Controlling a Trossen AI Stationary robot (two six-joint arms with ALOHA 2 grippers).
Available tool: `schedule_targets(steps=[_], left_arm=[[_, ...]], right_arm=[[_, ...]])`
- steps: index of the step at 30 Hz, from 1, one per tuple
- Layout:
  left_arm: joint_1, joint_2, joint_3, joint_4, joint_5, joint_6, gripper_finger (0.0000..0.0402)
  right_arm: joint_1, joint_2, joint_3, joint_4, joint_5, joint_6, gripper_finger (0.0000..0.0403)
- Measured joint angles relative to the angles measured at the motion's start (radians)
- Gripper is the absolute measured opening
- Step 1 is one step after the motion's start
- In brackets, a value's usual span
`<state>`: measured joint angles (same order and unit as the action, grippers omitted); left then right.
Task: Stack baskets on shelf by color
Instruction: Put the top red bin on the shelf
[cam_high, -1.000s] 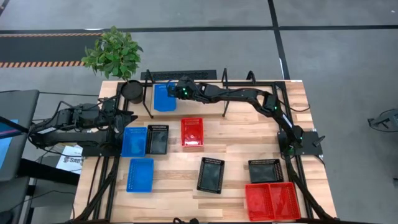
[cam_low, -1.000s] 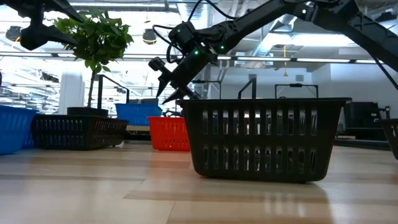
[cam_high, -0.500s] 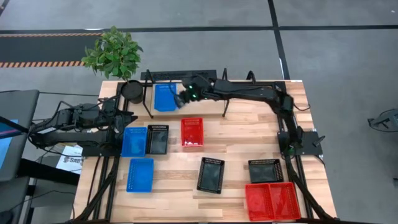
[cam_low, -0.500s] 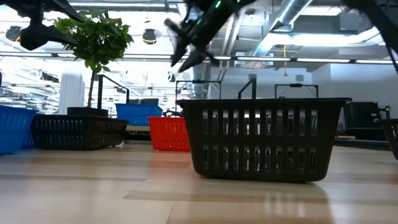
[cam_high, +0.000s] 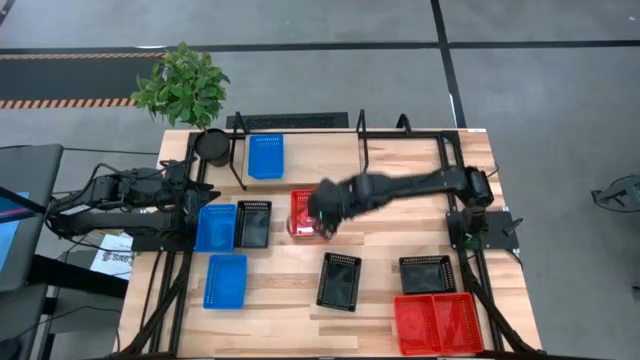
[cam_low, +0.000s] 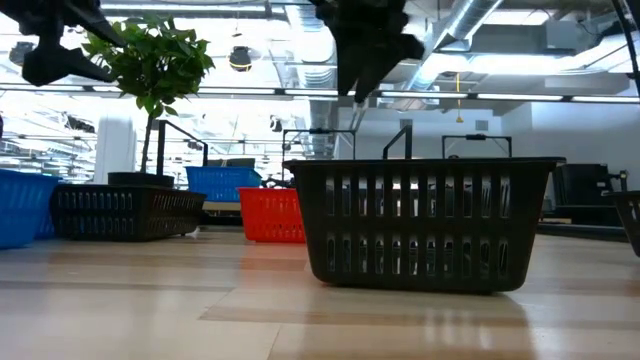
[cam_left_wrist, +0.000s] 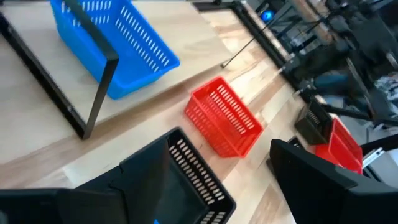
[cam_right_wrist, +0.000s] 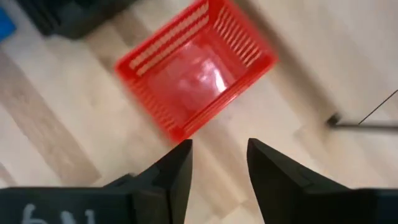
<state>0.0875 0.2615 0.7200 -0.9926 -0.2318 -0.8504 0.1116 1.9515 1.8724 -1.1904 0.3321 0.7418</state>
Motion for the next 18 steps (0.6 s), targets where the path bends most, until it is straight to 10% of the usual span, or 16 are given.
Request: schedule_targets(steps=[18], left_arm=[[0.0, 0.0, 0.0, -0.004, -0.01, 0.016, 0.0269]], right_arm=[[-0.059, 0.0, -0.382, 0.452, 0.021, 0.26, 0.023]])
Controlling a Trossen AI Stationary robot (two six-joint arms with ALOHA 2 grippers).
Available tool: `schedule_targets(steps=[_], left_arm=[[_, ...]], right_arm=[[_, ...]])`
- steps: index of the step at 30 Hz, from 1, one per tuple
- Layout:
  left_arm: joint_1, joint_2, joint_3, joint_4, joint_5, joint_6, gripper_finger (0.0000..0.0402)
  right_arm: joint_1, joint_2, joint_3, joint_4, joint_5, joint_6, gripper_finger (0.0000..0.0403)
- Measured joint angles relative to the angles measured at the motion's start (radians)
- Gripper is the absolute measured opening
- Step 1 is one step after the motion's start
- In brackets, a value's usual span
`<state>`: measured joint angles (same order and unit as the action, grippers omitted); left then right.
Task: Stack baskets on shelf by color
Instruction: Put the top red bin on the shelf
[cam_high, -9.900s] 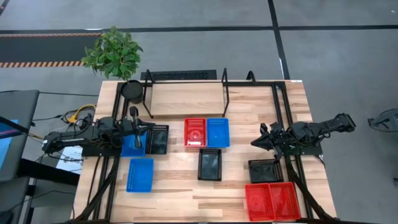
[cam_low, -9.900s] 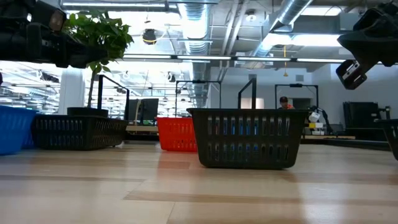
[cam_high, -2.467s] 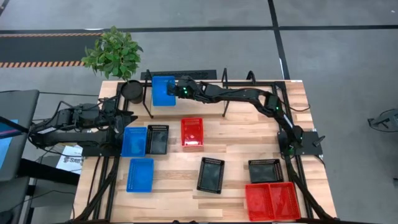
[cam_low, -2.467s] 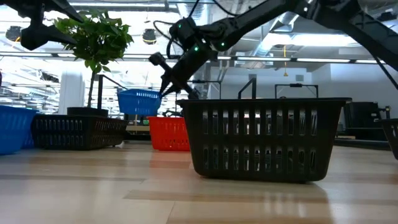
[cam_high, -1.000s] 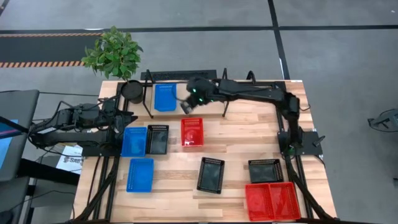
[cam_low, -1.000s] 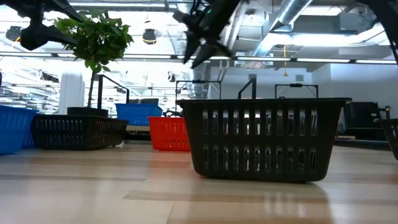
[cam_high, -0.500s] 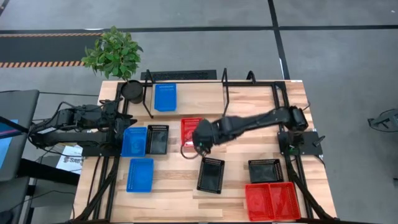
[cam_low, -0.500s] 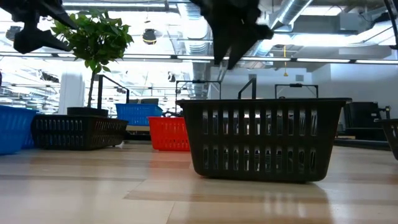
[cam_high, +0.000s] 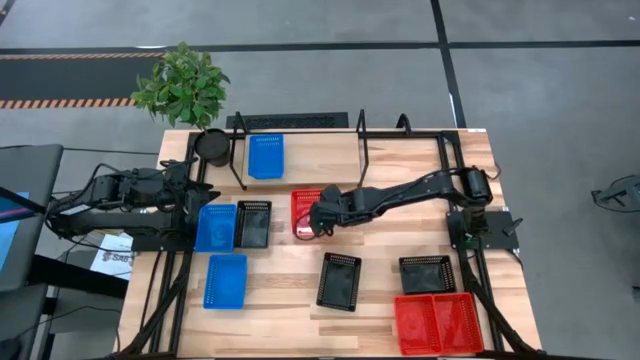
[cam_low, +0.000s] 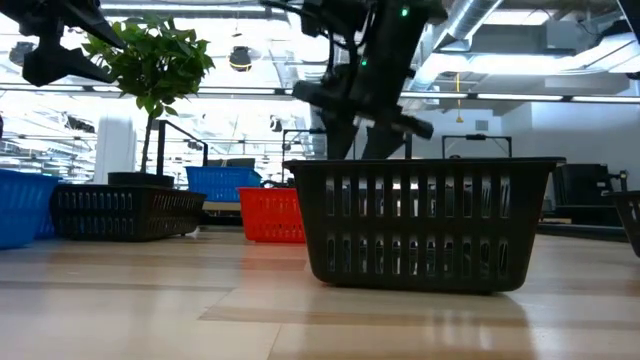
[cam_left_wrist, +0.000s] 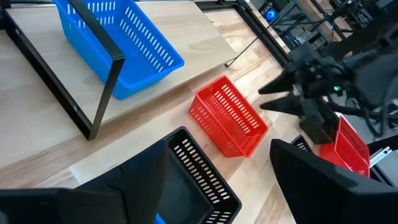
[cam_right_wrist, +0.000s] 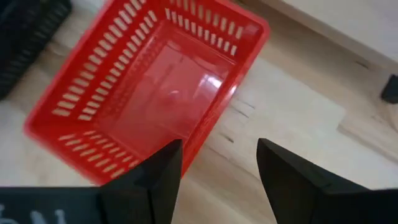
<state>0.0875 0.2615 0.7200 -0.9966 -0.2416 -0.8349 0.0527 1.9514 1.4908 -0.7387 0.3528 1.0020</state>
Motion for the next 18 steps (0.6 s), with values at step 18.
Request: schedule_targets(steps=[18], left_arm=[[0.0, 0.0, 0.0, 0.0, -0.008, -0.016, 0.0269]], right_arm=[[-0.043, 0.0, -0.131, 0.18, -0.067, 0.013, 0.0176]])
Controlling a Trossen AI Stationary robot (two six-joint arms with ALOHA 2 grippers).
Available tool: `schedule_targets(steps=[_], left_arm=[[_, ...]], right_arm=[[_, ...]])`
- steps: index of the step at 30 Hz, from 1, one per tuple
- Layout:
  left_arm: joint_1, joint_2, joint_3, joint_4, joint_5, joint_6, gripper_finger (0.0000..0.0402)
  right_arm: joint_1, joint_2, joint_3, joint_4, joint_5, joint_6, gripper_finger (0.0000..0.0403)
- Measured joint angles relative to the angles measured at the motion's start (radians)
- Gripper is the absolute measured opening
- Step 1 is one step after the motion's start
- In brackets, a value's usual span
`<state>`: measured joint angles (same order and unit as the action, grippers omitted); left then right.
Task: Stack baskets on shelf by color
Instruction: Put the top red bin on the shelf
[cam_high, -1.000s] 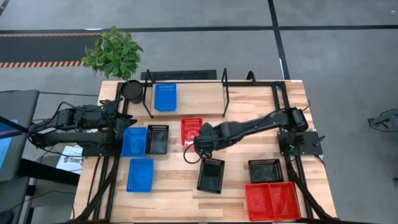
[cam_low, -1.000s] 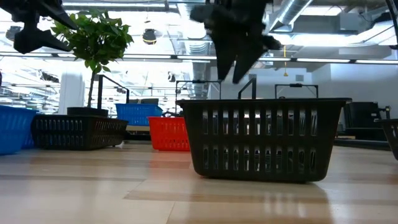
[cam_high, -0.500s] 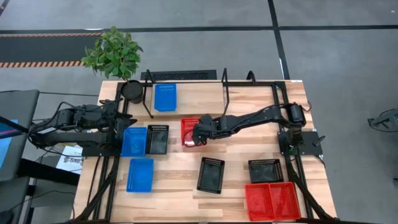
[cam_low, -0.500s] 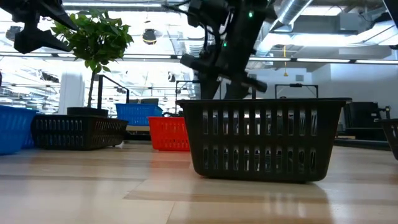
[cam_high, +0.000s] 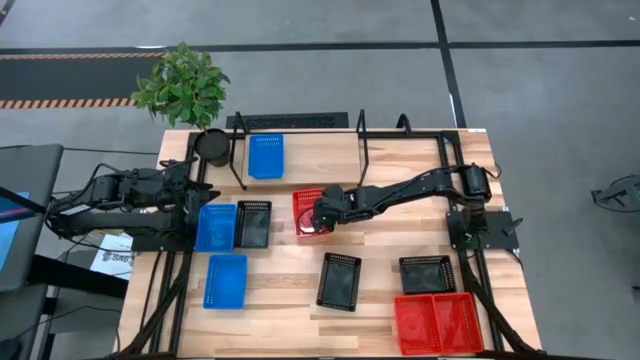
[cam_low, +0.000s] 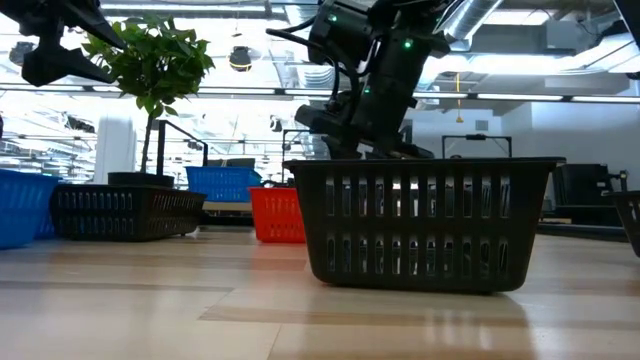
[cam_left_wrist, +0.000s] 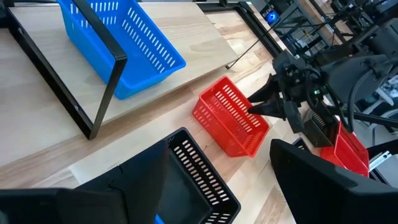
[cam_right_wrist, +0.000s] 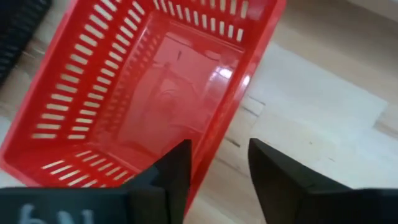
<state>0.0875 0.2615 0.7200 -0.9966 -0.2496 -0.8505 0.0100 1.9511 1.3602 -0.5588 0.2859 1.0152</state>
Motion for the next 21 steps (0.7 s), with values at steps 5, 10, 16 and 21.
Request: schedule_targets(steps=[5, 10, 16, 21], left_arm=[[0.0, 0.0, 0.0, 0.0, 0.0, 0.0, 0.0269], [0.0, 0.0, 0.0, 0.0, -0.001, -0.001, 0.0269], [0.0, 0.0, 0.0, 0.0, -0.001, -0.002, 0.0269], [0.0, 0.0, 0.0, 0.0, -0.001, -0.005, 0.0269]], right_arm=[[-0.001, 0.0, 0.0, -0.004, -0.01, -0.009, 0.0121], [-0.001, 0.0, 0.0, -0.004, -0.012, -0.018, 0.0069], [-0.001, 0.0, 0.0, 0.0, -0.02, -0.052, 0.0011], [-0.006, -0.005, 0.004, -0.007, -0.026, -0.056, 0.0026]])
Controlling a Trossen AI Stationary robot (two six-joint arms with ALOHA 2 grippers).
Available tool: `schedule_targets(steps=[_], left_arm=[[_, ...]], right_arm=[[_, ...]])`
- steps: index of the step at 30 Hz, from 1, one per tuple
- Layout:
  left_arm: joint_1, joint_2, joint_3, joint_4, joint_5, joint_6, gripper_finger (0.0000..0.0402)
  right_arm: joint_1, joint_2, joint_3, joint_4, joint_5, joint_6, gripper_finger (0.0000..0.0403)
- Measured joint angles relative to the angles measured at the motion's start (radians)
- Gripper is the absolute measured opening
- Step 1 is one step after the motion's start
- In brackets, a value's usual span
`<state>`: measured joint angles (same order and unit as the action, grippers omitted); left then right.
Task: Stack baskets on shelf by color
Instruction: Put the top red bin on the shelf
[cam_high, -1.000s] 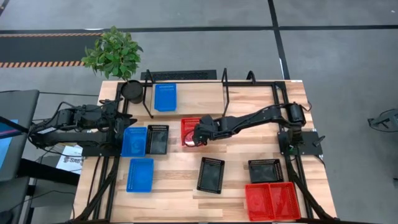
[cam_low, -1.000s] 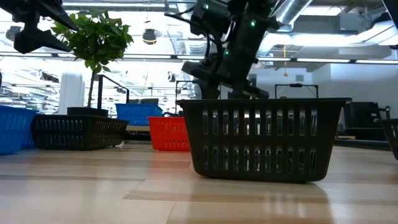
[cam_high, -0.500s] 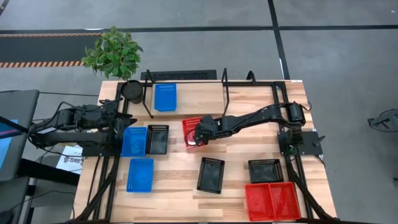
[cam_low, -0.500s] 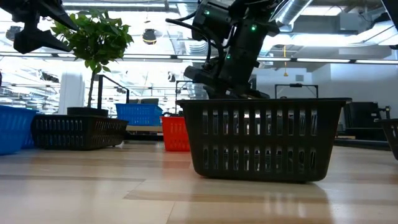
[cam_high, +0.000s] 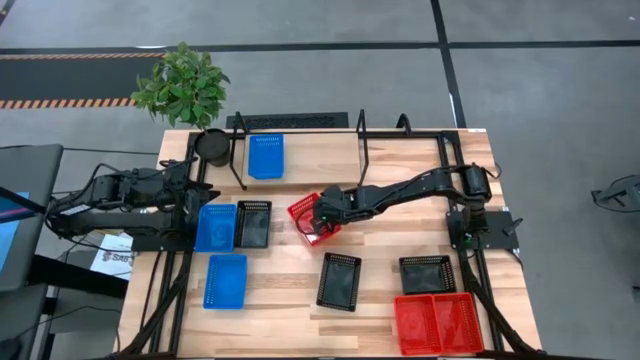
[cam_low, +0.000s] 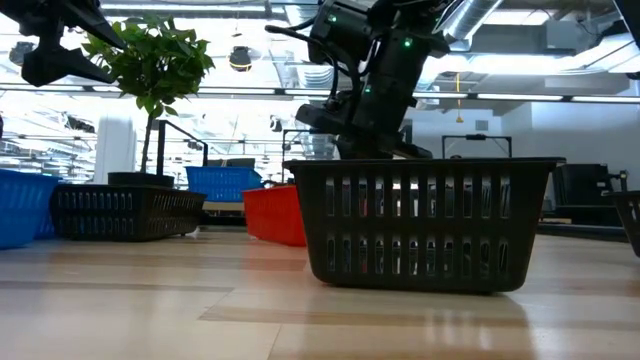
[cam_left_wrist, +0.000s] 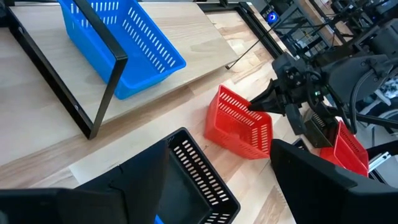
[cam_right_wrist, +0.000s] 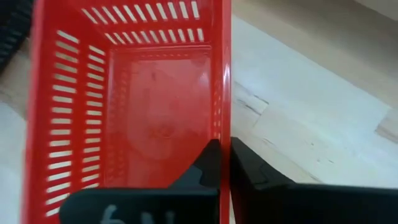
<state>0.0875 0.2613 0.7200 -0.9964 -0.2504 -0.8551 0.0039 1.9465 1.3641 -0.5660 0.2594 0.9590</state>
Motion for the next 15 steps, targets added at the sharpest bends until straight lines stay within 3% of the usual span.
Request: schedule_targets(steps=[6, 15], left_arm=[[0.0, 0.0, 0.0, 0.0, 0.0, 0.0, 0.0269], [0.0, 0.0, 0.0, 0.0, 0.0, 0.0, 0.0269]], right_arm=[[-0.013, -0.034, 0.045, -0.004, 0.0, -0.066, 0.0007], [-0.065, -0.152, 0.052, 0.005, 0.06, -0.093, 0.0019]])
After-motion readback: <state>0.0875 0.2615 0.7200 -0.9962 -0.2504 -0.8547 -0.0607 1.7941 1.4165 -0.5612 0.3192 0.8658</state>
